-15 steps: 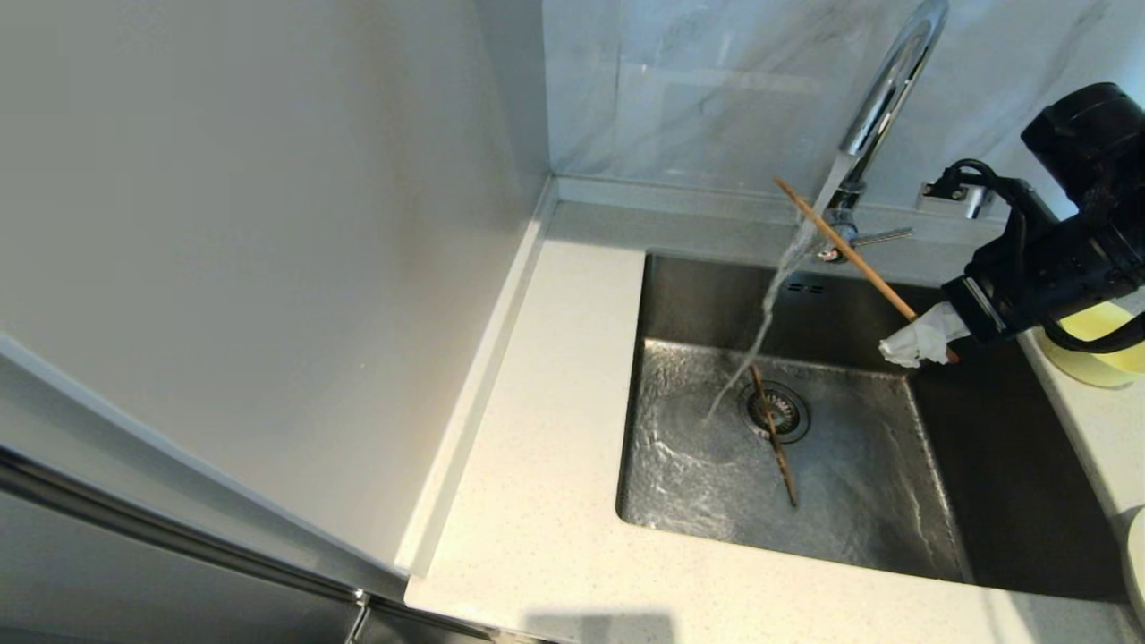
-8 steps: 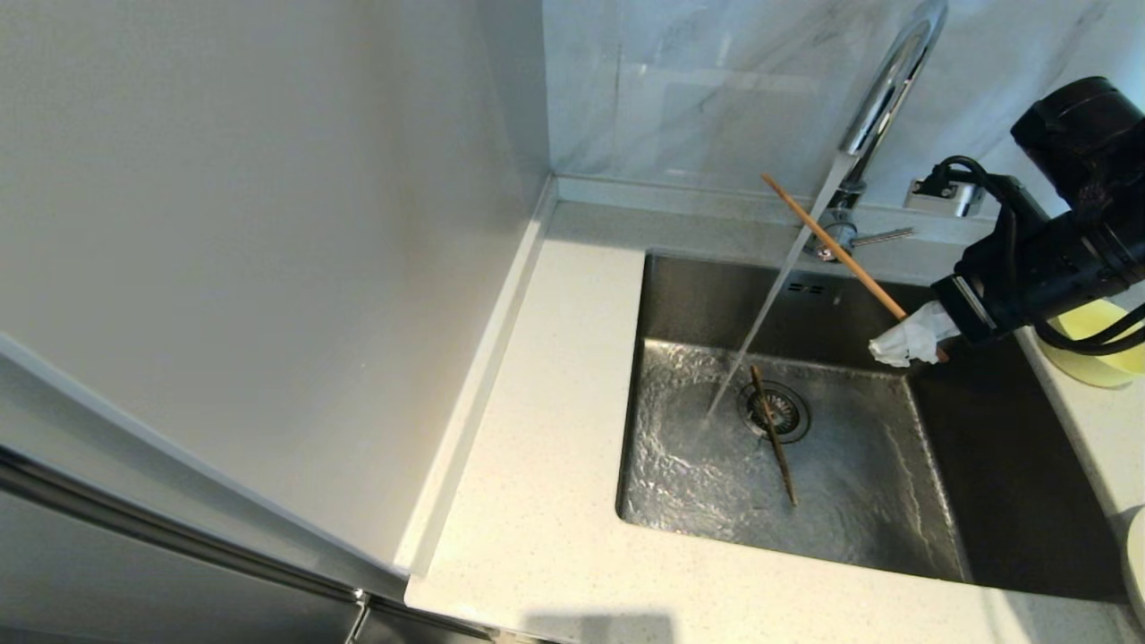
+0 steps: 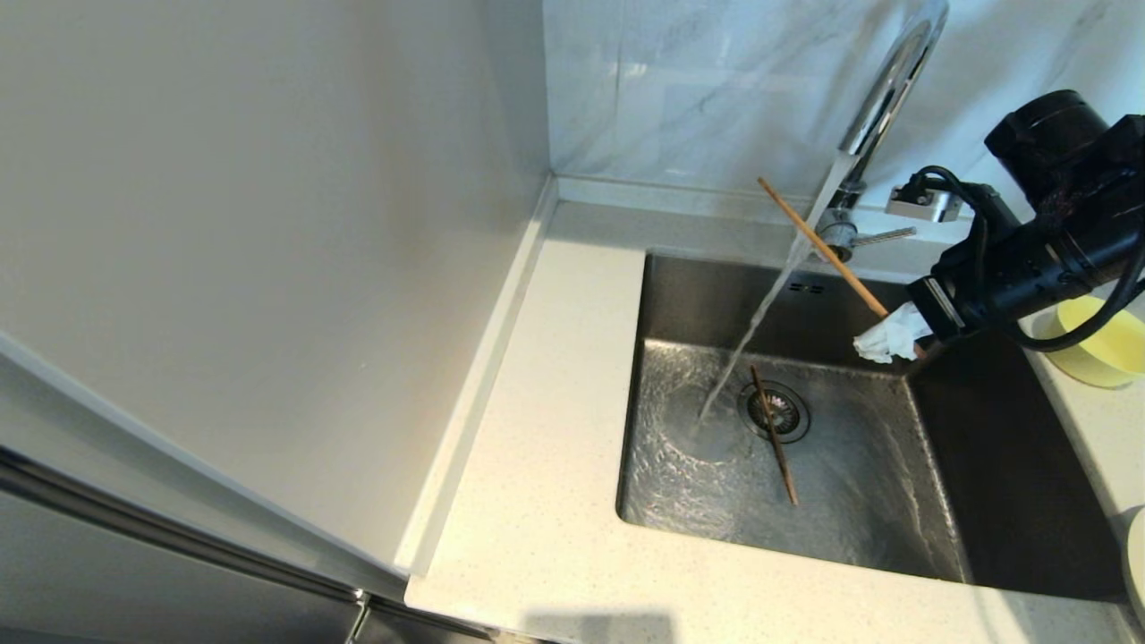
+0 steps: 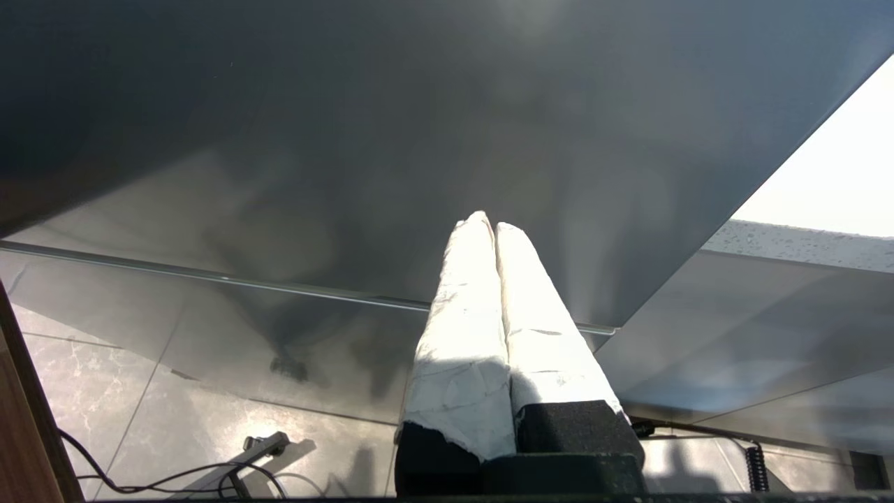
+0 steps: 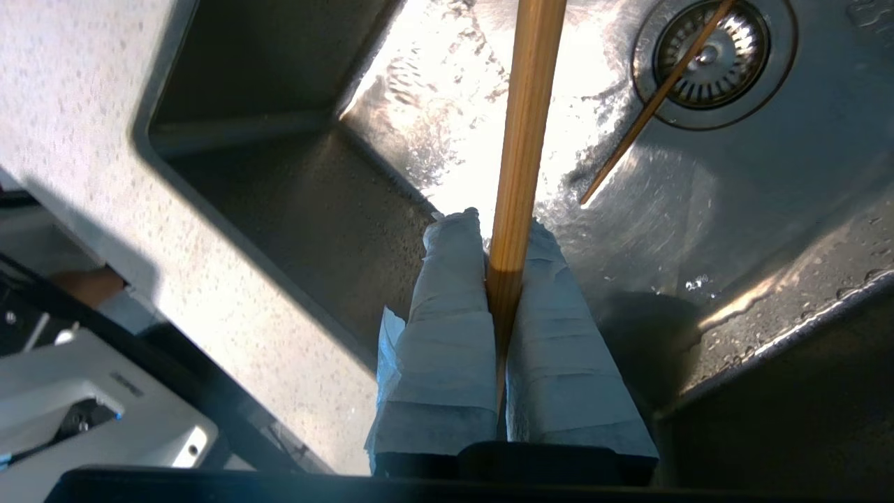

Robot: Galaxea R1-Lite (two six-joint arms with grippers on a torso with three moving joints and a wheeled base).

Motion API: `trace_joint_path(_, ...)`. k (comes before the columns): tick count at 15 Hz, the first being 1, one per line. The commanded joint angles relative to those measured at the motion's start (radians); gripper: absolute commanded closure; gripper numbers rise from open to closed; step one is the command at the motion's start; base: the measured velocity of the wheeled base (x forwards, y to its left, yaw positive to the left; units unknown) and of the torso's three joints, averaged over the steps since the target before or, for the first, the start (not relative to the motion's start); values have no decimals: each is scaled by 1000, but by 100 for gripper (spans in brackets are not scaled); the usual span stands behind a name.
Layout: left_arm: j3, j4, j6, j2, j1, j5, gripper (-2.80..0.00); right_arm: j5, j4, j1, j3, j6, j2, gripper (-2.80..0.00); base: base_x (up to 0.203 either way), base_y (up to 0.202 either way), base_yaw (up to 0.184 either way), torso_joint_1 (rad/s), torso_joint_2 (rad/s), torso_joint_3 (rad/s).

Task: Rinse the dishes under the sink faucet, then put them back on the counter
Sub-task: Rinse the chopsticks

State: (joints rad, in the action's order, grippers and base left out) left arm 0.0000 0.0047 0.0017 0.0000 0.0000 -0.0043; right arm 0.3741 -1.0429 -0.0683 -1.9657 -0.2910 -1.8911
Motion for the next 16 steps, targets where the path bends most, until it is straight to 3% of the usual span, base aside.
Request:
trace_joint_path(1,0,0,0,0,0,1,0,2,7,1,1,10,-5,0,0,0,0,0,0,0)
trace_joint_path(6,0,0,0,0,0,0,0,-3,-2,30,17,11,23,0,0,0,0,0,0,0)
trace_joint_path(10,0,0,0,0,0,0,0,-19,-68,104,129,-5,129,0,0,0,0,0,0,0)
trace_joint_path(11,0,0,0,0,0,1,0,-76,-95,123,186,-25,163,0,0,0,0,0,0,0)
trace_joint_path(13,0,0,0,0,0,0,0,-332,-119,152,315,-82,246,0,0,0,0,0,0,0)
trace_joint_path(14,0,0,0,0,0,0,0,-401,-114,168,348,-99,305,0,0,0,0,0,0,0)
trace_joint_path(16,0,0,0,0,0,0,0,-435,-107,190,402,-114,417,0,0,0,0,0,0,0)
